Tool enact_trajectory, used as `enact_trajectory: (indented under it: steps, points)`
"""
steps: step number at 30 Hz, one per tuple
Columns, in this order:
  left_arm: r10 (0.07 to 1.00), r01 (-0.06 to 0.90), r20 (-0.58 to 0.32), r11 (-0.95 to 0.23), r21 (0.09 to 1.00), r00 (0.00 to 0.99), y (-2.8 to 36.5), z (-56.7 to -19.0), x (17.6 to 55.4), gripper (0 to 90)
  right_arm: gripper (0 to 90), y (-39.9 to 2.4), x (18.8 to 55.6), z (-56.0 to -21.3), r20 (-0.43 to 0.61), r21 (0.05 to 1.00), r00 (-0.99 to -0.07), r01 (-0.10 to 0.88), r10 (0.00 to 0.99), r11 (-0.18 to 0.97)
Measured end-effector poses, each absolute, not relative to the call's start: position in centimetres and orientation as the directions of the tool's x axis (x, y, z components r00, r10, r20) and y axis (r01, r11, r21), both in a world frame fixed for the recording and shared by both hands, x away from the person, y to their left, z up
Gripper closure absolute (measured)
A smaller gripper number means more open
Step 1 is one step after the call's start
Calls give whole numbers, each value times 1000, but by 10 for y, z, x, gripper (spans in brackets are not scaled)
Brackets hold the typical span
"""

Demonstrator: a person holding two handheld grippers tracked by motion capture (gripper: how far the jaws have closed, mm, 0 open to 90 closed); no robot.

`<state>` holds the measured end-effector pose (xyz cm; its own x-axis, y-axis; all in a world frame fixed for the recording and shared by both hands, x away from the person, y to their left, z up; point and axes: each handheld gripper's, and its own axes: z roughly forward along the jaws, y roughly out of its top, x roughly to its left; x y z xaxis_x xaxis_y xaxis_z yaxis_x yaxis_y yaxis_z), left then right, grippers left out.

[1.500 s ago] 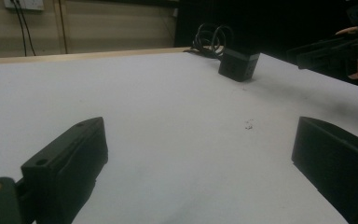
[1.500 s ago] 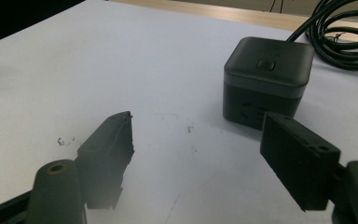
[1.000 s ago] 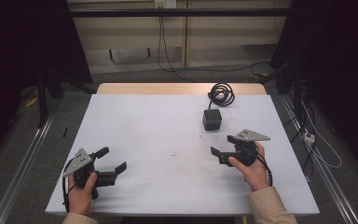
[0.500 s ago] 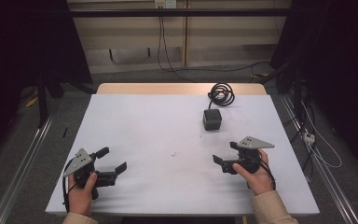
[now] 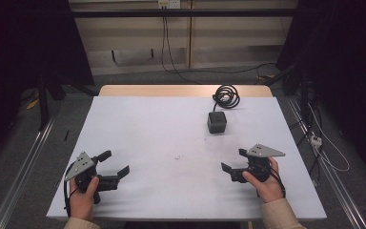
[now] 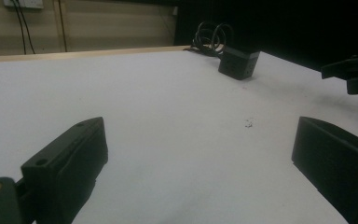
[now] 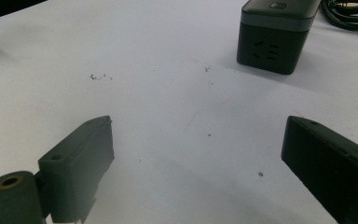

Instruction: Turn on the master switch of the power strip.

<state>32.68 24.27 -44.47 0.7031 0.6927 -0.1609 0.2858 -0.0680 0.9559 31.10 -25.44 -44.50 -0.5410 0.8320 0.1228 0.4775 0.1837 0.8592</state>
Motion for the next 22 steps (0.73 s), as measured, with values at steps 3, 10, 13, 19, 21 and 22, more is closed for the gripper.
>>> enact_trajectory:
  steps: [3, 10, 13, 19, 21, 22]
  points:
    - [693, 286, -161, -69, 956, 703, 242, -445, 327, 31, 91, -256, 308, -446, 118, 859, -541, 476, 833, 188]
    - [693, 289, -161, -71, 955, 703, 243, -445, 327, 31, 91, -261, 299, -447, 110, 858, -541, 475, 834, 195]
    - [698, 290, -163, -67, 955, 698, 243, -445, 327, 31, 88, -264, 295, -450, 107, 857, -542, 475, 834, 199]
    - [698, 288, -157, -73, 955, 698, 243, -445, 327, 31, 87, -269, 291, -452, 117, 856, -535, 482, 837, 189]
    - [700, 287, -155, -73, 955, 697, 244, -444, 327, 31, 86, -270, 291, -453, 121, 857, -530, 483, 840, 181]
    - [701, 287, -157, -71, 955, 695, 243, -444, 328, 31, 86, -270, 291, -453, 123, 856, -527, 485, 841, 178]
